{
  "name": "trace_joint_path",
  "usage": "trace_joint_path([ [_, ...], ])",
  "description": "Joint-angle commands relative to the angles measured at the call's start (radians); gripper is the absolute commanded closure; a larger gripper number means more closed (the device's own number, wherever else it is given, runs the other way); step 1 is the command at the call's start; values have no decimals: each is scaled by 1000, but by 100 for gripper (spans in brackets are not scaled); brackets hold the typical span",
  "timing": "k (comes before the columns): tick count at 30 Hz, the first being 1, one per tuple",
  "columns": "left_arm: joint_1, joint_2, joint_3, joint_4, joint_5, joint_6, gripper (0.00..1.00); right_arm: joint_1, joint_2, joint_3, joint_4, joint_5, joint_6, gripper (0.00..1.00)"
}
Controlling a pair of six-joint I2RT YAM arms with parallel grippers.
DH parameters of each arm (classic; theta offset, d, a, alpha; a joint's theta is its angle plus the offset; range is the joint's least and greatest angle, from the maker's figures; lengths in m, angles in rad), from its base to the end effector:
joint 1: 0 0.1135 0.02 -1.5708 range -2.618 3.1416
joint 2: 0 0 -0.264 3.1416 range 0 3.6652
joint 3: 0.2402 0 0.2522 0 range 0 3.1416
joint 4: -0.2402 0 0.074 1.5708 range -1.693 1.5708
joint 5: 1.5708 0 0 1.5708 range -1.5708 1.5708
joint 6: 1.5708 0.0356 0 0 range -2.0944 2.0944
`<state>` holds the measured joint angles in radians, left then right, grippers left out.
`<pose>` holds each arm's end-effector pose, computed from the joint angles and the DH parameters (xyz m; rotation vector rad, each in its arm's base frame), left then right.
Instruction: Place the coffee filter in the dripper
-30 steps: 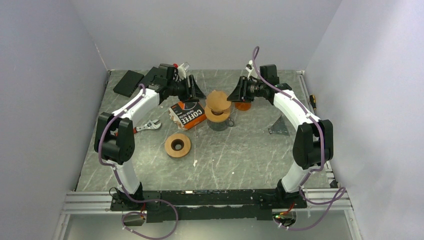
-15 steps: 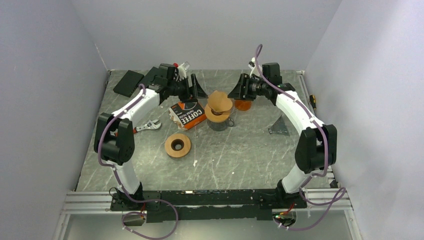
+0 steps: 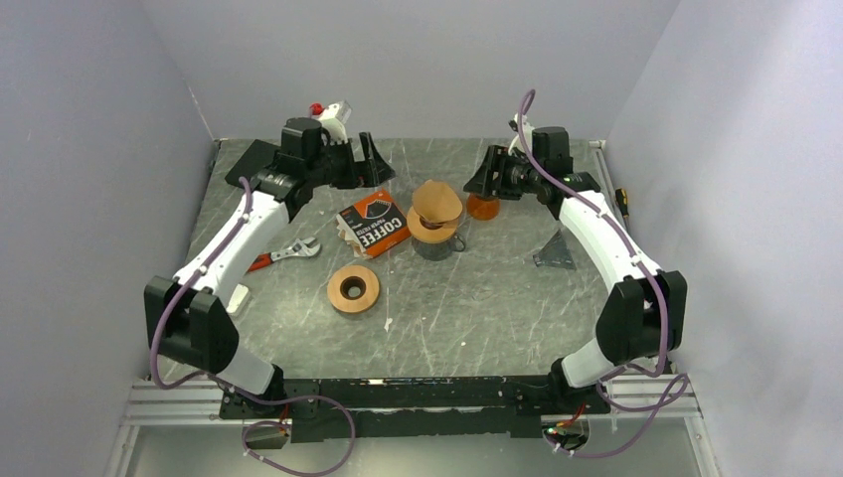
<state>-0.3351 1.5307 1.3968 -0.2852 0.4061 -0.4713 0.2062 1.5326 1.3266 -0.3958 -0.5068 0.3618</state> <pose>0.3331 -0.1309 0.3606 0.1342 2.0690 -0.9127 0.3377 0.0883 0.3264 -0.1278 2.2138 0.8702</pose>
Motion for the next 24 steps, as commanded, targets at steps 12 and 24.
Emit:
trace_joint_path([
  [12,47,-192,-135,-207,-471,147,1,-135,87,149,-123,236,-20,30],
  [24,140,-146,-297,-380,-371,44,6,-156,305,334,-163,186,11,30],
])
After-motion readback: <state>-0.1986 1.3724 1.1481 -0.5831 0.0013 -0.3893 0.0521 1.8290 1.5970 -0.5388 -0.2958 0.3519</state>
